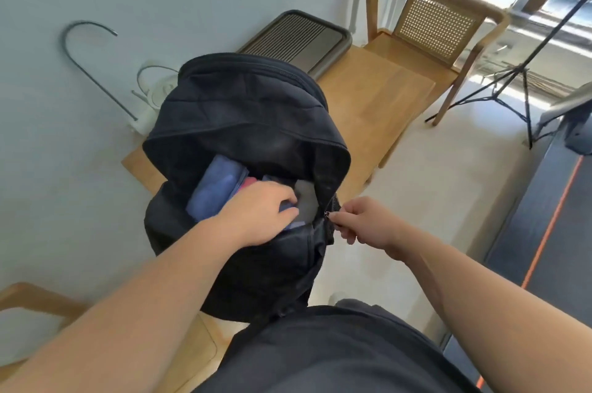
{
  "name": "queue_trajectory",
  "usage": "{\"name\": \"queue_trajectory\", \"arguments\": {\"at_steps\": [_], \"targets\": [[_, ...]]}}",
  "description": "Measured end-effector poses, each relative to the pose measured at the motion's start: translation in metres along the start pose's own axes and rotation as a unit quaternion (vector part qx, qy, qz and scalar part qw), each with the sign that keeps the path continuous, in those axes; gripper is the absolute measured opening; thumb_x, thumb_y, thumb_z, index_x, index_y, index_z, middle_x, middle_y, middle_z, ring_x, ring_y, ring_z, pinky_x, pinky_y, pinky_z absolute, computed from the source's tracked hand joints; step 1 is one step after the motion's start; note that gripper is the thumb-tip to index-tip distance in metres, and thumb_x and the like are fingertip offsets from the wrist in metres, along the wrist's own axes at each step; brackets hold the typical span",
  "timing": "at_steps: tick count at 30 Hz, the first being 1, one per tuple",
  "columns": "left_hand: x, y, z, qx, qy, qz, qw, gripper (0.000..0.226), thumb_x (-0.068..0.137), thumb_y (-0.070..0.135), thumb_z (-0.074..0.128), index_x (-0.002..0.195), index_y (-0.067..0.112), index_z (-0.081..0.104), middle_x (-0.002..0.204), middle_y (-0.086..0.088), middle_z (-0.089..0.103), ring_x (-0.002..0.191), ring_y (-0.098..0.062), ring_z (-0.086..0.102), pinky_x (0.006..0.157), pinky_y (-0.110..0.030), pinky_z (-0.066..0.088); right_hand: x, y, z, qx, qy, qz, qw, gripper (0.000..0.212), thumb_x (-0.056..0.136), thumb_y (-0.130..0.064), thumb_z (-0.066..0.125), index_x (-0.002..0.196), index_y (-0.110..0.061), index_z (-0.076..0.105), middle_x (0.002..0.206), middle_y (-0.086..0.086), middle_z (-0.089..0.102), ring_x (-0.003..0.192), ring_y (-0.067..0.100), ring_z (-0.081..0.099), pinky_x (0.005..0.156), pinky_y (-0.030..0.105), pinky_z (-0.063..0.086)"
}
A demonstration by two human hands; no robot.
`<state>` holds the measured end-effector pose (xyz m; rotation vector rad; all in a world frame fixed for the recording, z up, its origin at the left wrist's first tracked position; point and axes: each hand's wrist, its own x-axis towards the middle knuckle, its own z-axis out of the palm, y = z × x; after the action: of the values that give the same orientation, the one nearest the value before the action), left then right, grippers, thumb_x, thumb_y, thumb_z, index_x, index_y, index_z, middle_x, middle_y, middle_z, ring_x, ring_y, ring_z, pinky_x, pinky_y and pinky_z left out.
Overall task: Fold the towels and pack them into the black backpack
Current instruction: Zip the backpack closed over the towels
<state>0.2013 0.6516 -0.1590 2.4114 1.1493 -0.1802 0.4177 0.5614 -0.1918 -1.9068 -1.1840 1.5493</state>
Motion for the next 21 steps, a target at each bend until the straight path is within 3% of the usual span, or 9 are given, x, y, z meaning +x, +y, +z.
{"name": "queue_trajectory", "arguments": {"at_steps": [3,6,12,16,21], "targets": [[-0.019,0.026,0.003,-0.058,0.088,-0.002,0.994,0.018,0.089,0.039,0.069,0.1,0.025,0.071,0.09,0.012,0.067,0.085,-0.006,0.058,0.079,-0.028,0.05,-0.004,-0.006,-0.009,-0.016,0.007,-0.048,0.999,0.035,0.099,-0.031,0.059,0.068,-0.014,0.057,0.061,-0.003,0.058,0.057,0.012,0.052,0.062,0.028,0.045],[-0.019,0.053,0.009,-0.034,0.116,0.001,0.993,0.021,0.086,0.043,0.07,0.099,0.028,0.067,0.078,0.016,0.056,0.079,-0.006,0.054,0.072,-0.03,0.048,-0.006,-0.013,-0.012,-0.01,0.008,-0.106,0.994,0.037,0.099,-0.029,0.059,0.065,-0.015,0.052,0.06,-0.001,0.051,0.056,0.013,0.045,0.06,0.032,0.04],[-0.002,0.085,0.017,0.058,0.121,-0.077,0.988,0.024,0.09,0.043,0.063,0.085,0.025,0.047,0.084,0.006,0.055,0.082,-0.019,0.06,0.071,-0.038,0.052,0.0,-0.018,-0.012,-0.063,0.017,-0.183,0.981,0.035,0.099,-0.031,0.058,0.068,-0.016,0.049,0.065,-0.004,0.048,0.057,0.008,0.039,0.057,0.025,0.036],[0.005,0.094,0.016,0.083,0.122,-0.095,0.984,0.012,0.093,0.031,0.056,0.088,0.022,0.052,0.085,0.002,0.055,0.078,-0.021,0.06,0.059,-0.034,0.04,0.006,-0.016,-0.013,-0.097,0.008,-0.218,0.971,0.029,0.098,-0.026,0.057,0.073,-0.011,0.054,0.068,-0.004,0.05,0.059,0.005,0.041,0.056,0.023,0.034],[0.005,0.1,0.021,0.086,0.121,-0.118,0.982,0.009,0.092,0.025,0.052,0.092,0.017,0.056,0.084,-0.001,0.06,0.069,-0.022,0.051,0.059,-0.032,0.032,0.007,-0.008,-0.015,-0.065,-0.003,-0.245,0.967,0.026,0.097,-0.024,0.057,0.076,-0.009,0.056,0.068,-0.004,0.051,0.059,0.004,0.04,0.054,0.019,0.033]]}}
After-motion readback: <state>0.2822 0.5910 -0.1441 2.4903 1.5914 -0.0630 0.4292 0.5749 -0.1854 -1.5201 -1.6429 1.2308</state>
